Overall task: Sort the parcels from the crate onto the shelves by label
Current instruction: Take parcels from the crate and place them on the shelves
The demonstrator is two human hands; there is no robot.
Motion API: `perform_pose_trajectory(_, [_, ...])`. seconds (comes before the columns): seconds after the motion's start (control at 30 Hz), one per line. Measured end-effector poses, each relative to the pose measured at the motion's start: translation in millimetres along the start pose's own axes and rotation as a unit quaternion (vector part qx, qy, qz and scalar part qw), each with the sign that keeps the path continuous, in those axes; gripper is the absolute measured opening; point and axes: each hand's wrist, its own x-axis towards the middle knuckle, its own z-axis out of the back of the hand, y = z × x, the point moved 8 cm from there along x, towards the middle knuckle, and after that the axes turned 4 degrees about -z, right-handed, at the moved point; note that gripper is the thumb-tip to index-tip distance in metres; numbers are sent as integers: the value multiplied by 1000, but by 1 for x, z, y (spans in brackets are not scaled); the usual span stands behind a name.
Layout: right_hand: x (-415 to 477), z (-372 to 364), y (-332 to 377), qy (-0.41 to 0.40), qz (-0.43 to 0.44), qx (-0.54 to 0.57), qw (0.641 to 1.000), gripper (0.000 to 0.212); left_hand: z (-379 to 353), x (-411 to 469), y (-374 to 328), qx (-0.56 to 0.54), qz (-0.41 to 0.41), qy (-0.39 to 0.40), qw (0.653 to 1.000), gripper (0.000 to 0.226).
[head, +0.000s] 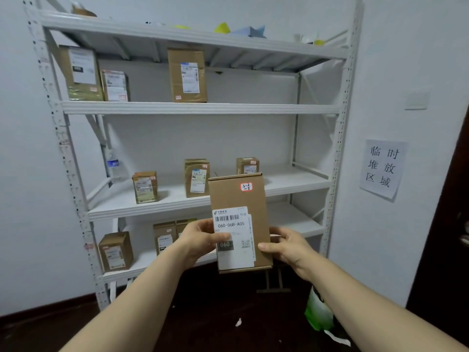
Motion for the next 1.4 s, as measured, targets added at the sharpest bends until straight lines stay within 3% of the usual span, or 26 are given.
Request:
perform_pose_trajectory(0.2, [7,-3,-1,11,-11,-2,1000,35,4,0,4,-4,23,-21,1000,30])
perform_pose_trajectory(0.4, [13,-8,-2,28,-15,-25,999,15,11,1,12,14,63,-46,997,35])
perform_pose_trajectory(0.83, [34,-28,9,71,-1,12,997,25,25,9,-11,25,31,-98,994,19])
perform_pose_trajectory(0.97, [36,-24,10,73,0,10,997,20,19,11,-10,29,36,-94,994,12])
perform_pose_trajectory(1.4, [37,-8,4,65,-13,14,998,21,3,16,-2,19,50,-91,994,11])
